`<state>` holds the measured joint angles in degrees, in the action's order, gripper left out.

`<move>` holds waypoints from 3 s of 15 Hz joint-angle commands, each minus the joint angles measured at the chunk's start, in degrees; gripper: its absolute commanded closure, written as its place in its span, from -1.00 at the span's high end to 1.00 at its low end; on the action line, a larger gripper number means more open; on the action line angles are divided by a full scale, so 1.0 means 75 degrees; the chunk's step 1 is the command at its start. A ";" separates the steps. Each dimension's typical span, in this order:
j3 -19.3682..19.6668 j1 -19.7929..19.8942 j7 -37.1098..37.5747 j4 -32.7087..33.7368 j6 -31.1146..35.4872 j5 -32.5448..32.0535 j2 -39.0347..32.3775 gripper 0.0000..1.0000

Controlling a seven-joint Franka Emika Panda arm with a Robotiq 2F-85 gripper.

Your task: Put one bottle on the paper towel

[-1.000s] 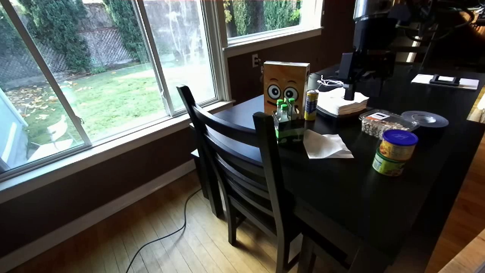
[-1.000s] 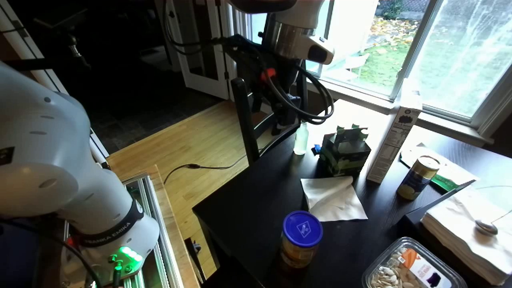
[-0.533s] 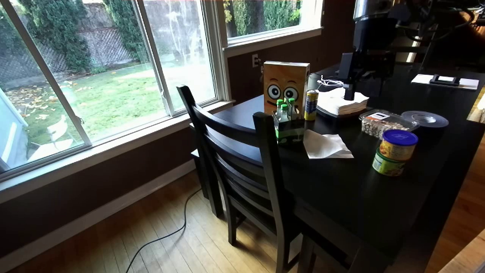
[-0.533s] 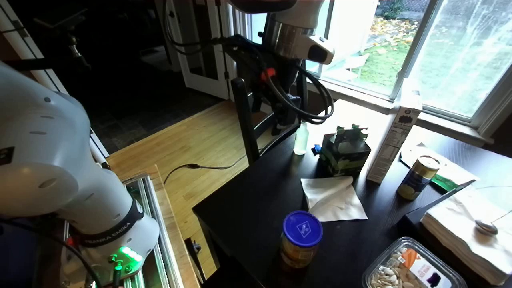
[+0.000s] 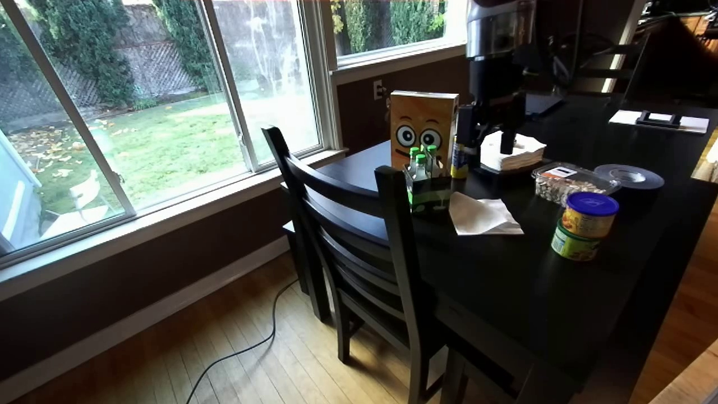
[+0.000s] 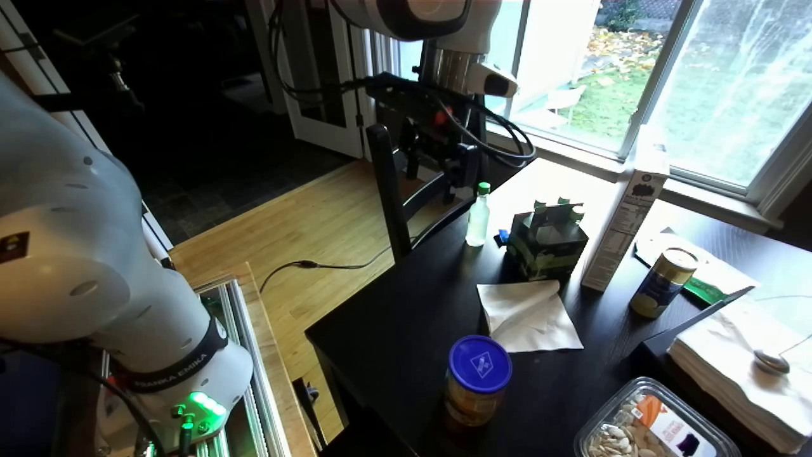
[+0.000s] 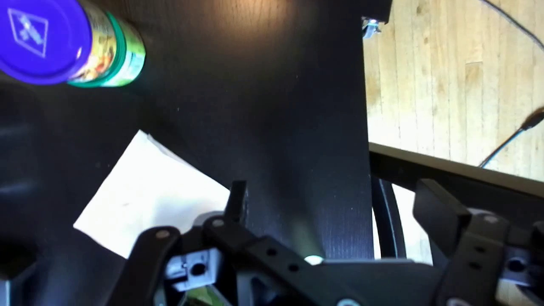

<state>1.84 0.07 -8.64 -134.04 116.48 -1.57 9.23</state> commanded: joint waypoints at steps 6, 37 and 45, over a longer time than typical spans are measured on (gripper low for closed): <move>-0.0311 -0.0073 -0.0144 0.1937 0.1126 -0.0523 -0.2099 1.00; -0.0576 -0.0409 -0.0252 0.3684 0.2111 -0.1036 -0.4481 -0.01; -0.0596 -0.0379 -0.0582 0.3570 0.2443 -0.1106 -0.4481 -0.61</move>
<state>-2.75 -2.67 -12.13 -107.62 133.47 -8.20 -23.81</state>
